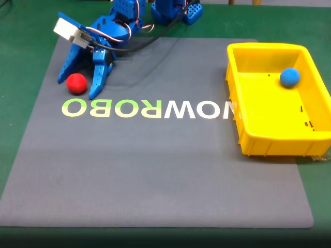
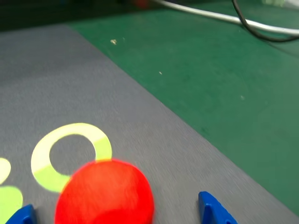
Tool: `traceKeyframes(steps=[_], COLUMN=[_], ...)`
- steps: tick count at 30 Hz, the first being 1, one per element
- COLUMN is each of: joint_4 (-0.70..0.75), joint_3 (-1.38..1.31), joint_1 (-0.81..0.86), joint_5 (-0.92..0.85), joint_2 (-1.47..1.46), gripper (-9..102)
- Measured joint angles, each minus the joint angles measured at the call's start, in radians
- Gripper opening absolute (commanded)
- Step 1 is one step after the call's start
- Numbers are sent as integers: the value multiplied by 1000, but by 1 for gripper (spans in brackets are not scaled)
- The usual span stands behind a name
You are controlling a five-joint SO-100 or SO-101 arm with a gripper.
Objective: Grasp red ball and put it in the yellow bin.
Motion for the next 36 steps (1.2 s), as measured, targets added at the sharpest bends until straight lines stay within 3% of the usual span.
traceKeyframes(steps=[13, 14, 17, 18, 36], joint_4=[17, 17, 17, 17, 17], joint_3=[-104, -104, -104, -104, -106], joint_1=[-40, -40, -57, -58, -57], joint_5=[-32, -31, -41, -46, -46], joint_2=[-49, -49, -49, -49, -52], gripper=[33, 29, 2, 0, 0])
